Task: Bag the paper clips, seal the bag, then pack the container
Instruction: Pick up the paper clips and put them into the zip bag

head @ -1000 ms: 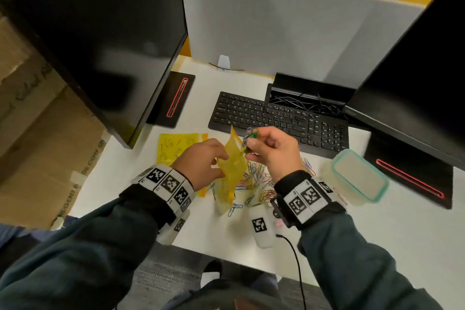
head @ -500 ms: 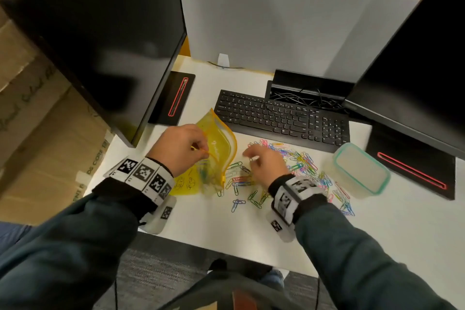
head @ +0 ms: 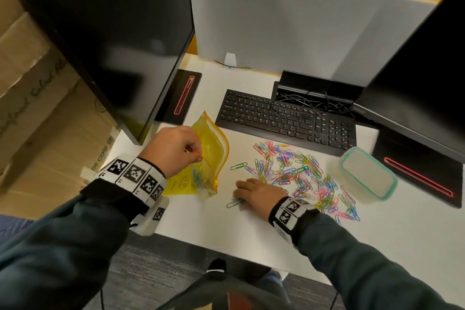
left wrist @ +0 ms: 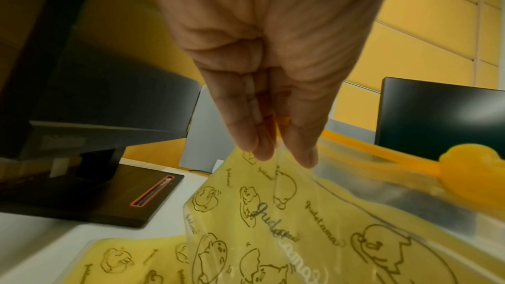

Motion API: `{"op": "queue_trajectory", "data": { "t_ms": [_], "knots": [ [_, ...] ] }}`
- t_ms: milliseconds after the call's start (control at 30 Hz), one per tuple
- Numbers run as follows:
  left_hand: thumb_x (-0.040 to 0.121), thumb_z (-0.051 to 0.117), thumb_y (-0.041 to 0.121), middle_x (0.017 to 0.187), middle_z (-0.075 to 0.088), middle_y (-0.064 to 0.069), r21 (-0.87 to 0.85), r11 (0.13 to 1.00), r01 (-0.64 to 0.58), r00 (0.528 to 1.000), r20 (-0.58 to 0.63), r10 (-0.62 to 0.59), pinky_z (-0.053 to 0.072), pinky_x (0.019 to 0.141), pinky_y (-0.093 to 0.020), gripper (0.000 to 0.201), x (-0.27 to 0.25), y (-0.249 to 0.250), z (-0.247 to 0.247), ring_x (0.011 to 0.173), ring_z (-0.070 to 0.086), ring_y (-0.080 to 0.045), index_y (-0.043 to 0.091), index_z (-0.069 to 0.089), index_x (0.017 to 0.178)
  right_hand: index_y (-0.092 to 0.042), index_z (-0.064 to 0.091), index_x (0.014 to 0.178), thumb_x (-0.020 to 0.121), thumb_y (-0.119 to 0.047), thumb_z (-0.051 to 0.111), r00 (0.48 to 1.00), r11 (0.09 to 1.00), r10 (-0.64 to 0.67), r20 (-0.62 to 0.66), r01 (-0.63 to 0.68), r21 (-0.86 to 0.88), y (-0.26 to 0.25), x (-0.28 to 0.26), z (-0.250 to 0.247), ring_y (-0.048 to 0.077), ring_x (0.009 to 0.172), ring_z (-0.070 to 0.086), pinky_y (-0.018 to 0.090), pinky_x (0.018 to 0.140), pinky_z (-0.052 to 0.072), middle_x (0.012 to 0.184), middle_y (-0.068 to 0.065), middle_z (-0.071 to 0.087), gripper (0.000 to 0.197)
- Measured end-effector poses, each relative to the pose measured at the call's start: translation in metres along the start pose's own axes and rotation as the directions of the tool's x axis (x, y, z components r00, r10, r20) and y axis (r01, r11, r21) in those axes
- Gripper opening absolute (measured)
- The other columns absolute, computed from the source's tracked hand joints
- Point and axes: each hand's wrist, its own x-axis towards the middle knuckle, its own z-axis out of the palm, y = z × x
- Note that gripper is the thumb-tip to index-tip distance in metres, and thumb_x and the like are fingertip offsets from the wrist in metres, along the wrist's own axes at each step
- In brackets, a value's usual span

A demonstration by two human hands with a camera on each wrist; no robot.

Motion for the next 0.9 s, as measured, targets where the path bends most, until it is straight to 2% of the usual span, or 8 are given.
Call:
{"op": "queue_trajectory", "data": {
  "t_ms": [67, 167, 233, 333, 533, 667, 800, 900],
  "knots": [
    [0.068, 0.077, 0.015, 0.087, 0.067, -0.002, -0.008, 1.000, -0.009, 1.000, 0.028, 0.009, 0.054, 0.078, -0.037, 0.007, -0.001, 0.003, 0.005, 0.077, 0.062, -0.015, 0.014, 0.071, 0.069, -0.026, 0.028, 0.145, 0.095, -0.037, 0.045, 0.996, 0.999, 0.044, 0.083, -0.045, 0.011, 0.005, -0.013, 0.000, 0.029, 0.140, 0.025, 0.044, 0.111, 0.033, 0.155, 0.003, 0.024, 0.054],
    [0.067, 0.078, 0.016, 0.085, 0.066, 0.000, -0.014, 1.000, -0.021, 0.997, 0.075, 0.022, 0.054, 0.077, -0.036, 0.007, -0.001, 0.008, 0.014, 0.076, 0.061, -0.014, 0.015, 0.071, 0.069, -0.034, 0.024, 0.145, 0.092, -0.024, 0.052, 0.991, 0.998, 0.039, 0.128, -0.033, -0.049, 0.006, -0.021, 0.000, 0.032, 0.139, 0.022, 0.049, 0.104, 0.040, 0.156, 0.005, 0.019, 0.061],
    [0.067, 0.078, 0.016, 0.084, 0.065, 0.001, -0.015, 0.999, -0.030, 0.994, 0.100, 0.031, 0.054, 0.076, -0.036, 0.008, -0.001, 0.010, 0.019, 0.075, 0.060, -0.014, 0.015, 0.070, 0.069, -0.028, 0.036, 0.141, 0.092, -0.013, 0.050, 0.997, 0.998, 0.027, 0.069, -0.023, -0.054, 0.005, -0.018, -0.001, 0.033, 0.133, 0.030, 0.048, 0.100, 0.043, 0.151, 0.009, 0.028, 0.053],
    [0.067, 0.077, 0.016, 0.083, 0.064, 0.002, -0.007, 0.999, -0.046, 0.990, 0.133, 0.046, 0.053, 0.075, -0.036, 0.008, 0.000, 0.014, 0.025, 0.074, 0.059, -0.014, 0.017, 0.070, 0.069, -0.018, 0.048, 0.134, 0.096, -0.010, 0.040, 1.000, 0.999, 0.027, 0.005, -0.026, -0.043, 0.003, -0.015, 0.002, 0.031, 0.126, 0.041, 0.045, 0.099, 0.044, 0.138, 0.013, 0.044, 0.040],
    [0.068, 0.076, 0.016, 0.086, 0.066, 0.000, 0.012, 0.998, -0.059, 0.987, 0.148, 0.057, 0.053, 0.076, -0.036, 0.006, 0.002, 0.018, 0.026, 0.075, 0.058, -0.014, 0.015, 0.071, 0.070, -0.003, 0.048, 0.125, 0.091, 0.000, 0.039, 0.995, 0.992, 0.102, 0.005, -0.102, -0.078, 0.000, -0.012, 0.002, 0.034, 0.113, 0.047, 0.045, 0.089, 0.048, 0.120, 0.019, 0.050, 0.036],
    [0.067, 0.077, 0.016, 0.087, 0.066, -0.001, 0.014, 0.998, -0.065, 0.986, 0.152, 0.062, 0.053, 0.076, -0.036, 0.007, 0.002, 0.020, 0.027, 0.074, 0.059, -0.015, 0.015, 0.071, 0.071, -0.001, 0.047, 0.122, 0.093, 0.001, 0.036, 0.985, 0.983, 0.170, -0.039, -0.172, -0.063, -0.003, -0.008, -0.004, 0.032, 0.111, 0.048, 0.043, 0.086, 0.047, 0.117, 0.020, 0.052, 0.031],
    [0.067, 0.077, 0.015, 0.088, 0.067, -0.001, 0.012, 0.997, -0.077, 0.983, 0.168, 0.073, 0.053, 0.077, -0.037, 0.007, 0.002, 0.022, 0.030, 0.074, 0.059, -0.015, 0.015, 0.071, 0.071, -0.004, 0.055, 0.109, 0.087, 0.003, 0.041, 0.942, 0.941, 0.304, -0.141, -0.275, 0.195, 0.007, -0.015, -0.018, 0.026, 0.098, 0.055, 0.036, 0.089, 0.046, 0.111, 0.015, 0.059, 0.027],
    [0.067, 0.077, 0.015, 0.087, 0.067, -0.002, 0.020, 0.995, -0.093, 0.979, 0.186, 0.088, 0.053, 0.077, -0.038, 0.007, 0.006, 0.025, 0.033, 0.075, 0.060, -0.017, 0.016, 0.070, 0.070, -0.009, 0.063, 0.097, 0.086, 0.004, 0.045, 0.836, 0.822, 0.482, -0.263, -0.328, 0.465, 0.019, -0.025, -0.031, 0.023, 0.090, 0.060, 0.031, 0.087, 0.051, 0.101, 0.008, 0.066, 0.025]
  ]
}}
